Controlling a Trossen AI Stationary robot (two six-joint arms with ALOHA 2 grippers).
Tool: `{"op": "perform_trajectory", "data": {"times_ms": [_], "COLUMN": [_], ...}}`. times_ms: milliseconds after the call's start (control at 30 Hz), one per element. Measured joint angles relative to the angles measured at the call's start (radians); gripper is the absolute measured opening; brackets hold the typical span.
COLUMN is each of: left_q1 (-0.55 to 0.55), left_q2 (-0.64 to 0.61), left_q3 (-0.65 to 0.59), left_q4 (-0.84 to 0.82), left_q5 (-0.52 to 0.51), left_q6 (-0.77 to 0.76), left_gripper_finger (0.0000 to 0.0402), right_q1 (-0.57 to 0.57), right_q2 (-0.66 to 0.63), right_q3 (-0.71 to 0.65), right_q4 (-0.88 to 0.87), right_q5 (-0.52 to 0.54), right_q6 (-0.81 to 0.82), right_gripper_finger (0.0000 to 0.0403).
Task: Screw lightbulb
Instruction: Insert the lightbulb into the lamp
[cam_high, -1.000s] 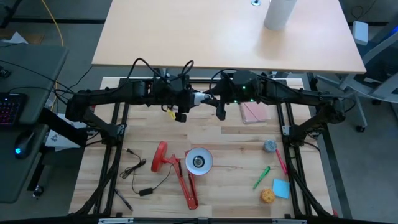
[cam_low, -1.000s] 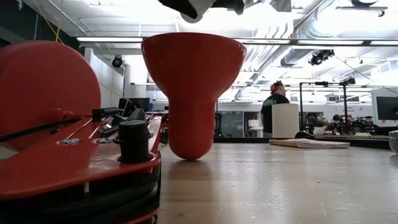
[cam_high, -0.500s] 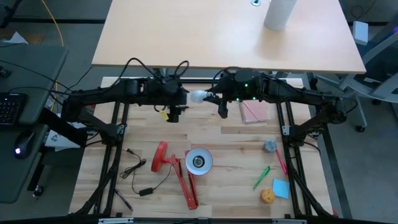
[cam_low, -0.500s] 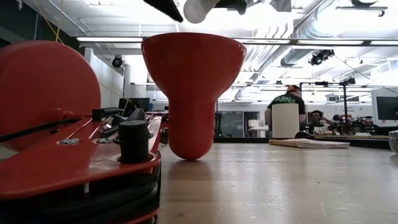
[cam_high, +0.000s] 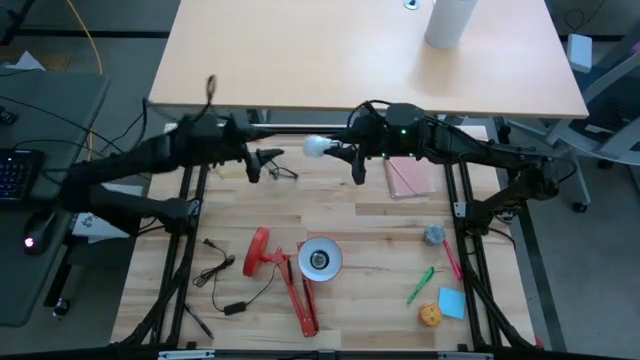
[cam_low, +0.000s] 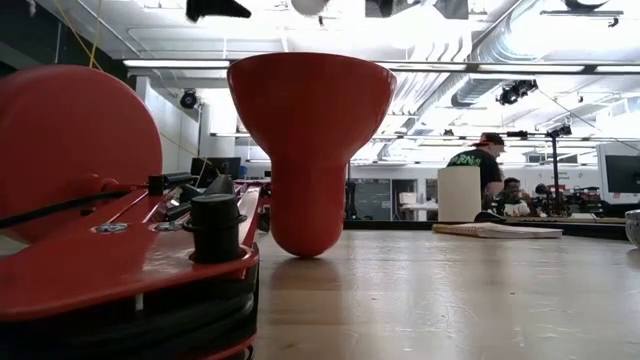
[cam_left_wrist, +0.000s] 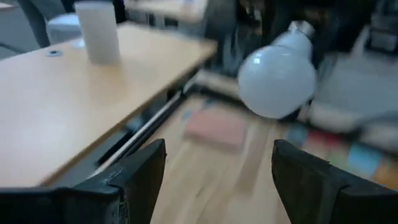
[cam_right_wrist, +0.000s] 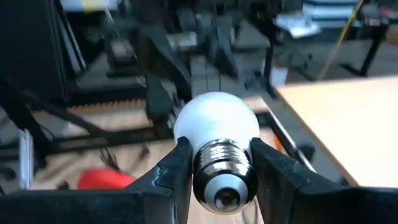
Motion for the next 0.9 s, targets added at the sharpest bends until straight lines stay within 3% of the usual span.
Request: {"op": "perform_trajectory", "data": {"times_ms": [200, 367, 467, 567, 900], "left_q1": [-0.011, -0.027, -0.030, -0.030, -0.029], "left_q2": [-0.083, -0.039, 0.003, 0.064, 0.256], "left_q3": [-0.301, -0.325, -0.271, -0.191, 0.063], "left_q4": [0.617, 0.967, 1.018, 1.016, 0.912], "left_q5": [-0.004, -0.007, 0.005, 0.082, 0.236], "left_q6": [-0.267, -0.184, -0.068, -0.007, 0.127], "left_gripper_finger": [0.0268, 0.0268, 0.0269, 0.0269, 0.0269], "right_q1": [-0.002, -0.001, -0.001, 0.007, 0.028], "right_q2": [0.003, 0.031, 0.053, 0.072, 0.079], "right_q3": [-0.037, -0.089, -0.097, -0.097, -0.096], "right_q4": [0.295, 0.613, 0.744, 0.839, 0.915], "right_q5": [-0.004, -0.006, -0.007, -0.006, -0.043], "right_q6": [0.103, 0.212, 0.257, 0.278, 0.307], "right_gripper_finger": [0.0124, 0.0124, 0.0124, 0.0124, 0.0124]}}
